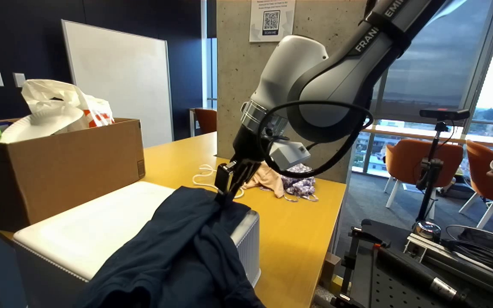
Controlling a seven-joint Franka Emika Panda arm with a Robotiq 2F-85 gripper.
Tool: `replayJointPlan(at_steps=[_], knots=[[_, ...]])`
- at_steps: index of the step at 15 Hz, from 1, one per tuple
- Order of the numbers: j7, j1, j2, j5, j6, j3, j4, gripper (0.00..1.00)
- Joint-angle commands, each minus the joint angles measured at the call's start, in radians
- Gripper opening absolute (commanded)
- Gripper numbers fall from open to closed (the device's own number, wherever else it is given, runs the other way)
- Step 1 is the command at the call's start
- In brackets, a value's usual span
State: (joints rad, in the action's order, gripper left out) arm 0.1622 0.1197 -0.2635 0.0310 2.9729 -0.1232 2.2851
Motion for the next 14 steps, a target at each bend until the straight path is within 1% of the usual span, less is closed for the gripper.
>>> replayJointPlan(at_steps=[1, 2, 3, 4, 6, 9, 14], knots=[[-0.031, -0.003, -0.004, 0.022, 0.027, -0.005, -0.004, 0.12], [-0.03, -0.001, 0.002, 0.021, 0.026, -0.004, -0.002, 0.05], [-0.027, 0.0, 0.008, 0.021, 0.022, -0.005, 0.0, 0.01], [-0.021, 0.005, 0.022, 0.019, 0.013, -0.005, 0.003, 0.0], [-0.017, 0.014, 0.043, 0.016, -0.002, -0.007, -0.003, 0.0], [-0.006, 0.035, 0.046, -0.015, -0.03, 0.012, -0.05, 0.01], [0.0, 0.038, -0.05, -0.096, -0.092, 0.033, -0.223, 0.01]])
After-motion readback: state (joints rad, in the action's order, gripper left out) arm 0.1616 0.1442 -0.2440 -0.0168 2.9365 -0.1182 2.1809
